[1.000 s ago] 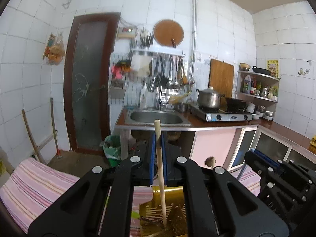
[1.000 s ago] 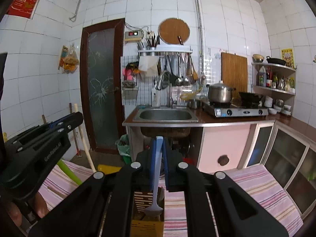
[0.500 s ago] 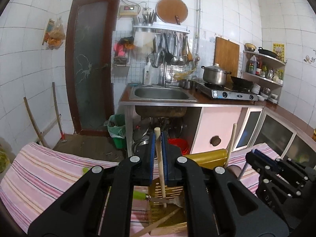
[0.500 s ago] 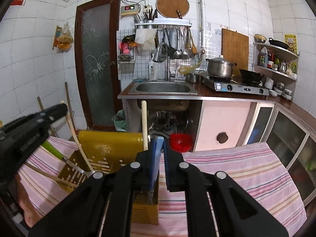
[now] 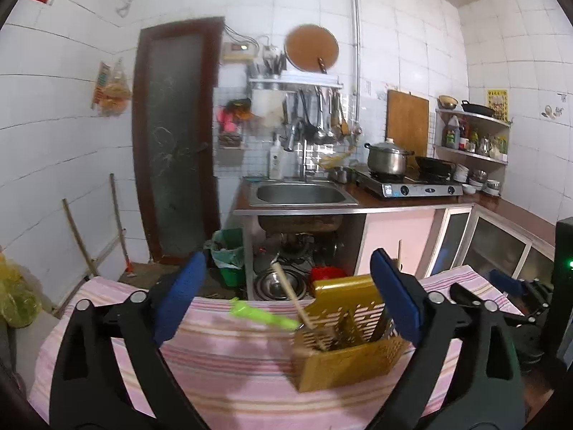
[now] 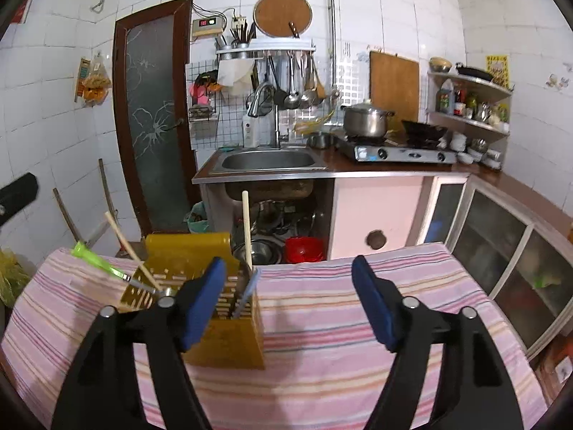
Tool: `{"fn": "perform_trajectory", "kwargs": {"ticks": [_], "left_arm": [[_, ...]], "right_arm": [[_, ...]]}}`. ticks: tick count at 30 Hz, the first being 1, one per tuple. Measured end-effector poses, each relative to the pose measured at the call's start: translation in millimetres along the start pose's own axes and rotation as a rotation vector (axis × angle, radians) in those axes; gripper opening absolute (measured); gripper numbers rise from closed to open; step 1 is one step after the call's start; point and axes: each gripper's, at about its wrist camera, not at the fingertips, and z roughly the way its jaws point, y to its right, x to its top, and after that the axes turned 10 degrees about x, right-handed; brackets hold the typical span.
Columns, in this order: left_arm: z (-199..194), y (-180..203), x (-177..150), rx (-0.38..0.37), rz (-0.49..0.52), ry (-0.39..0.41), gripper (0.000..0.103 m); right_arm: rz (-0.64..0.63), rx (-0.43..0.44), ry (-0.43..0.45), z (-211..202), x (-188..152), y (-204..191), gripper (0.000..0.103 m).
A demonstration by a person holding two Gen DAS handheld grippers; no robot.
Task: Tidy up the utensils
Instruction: 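Move both tools back toward the remaining wooden chopsticks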
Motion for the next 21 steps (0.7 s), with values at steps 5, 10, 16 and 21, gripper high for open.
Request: {"fn": "perform_trajectory", "kwargs": {"ticks": [5,10,16,21], "left_arm": [[-30.0,-23.0,-23.5,0.029,0.019,-0.017,0.098],[-41.8,-43.5,-60.0,0.057,0.03,-0.079,0.098],[-38.7,-67.8,-110.2,0.098,0.023,-0.167,0.098],[-27.6,-84.6,-142.5,0.132,0.006,-0.223,0.098]], "right_arm": [[-0.005,-0.01,-0.002,-31.8,-28.5,-14.1,0.08],[0.008,-0.007,-0.027,-47.6,-67.0,-28.8,0.081],[0.024,0.005,-0.077,-47.1,-109.6,-44.6,0.081],[0.005,0.019,-0.118,-36.2,-136.7,-59.6,0.081]]}}
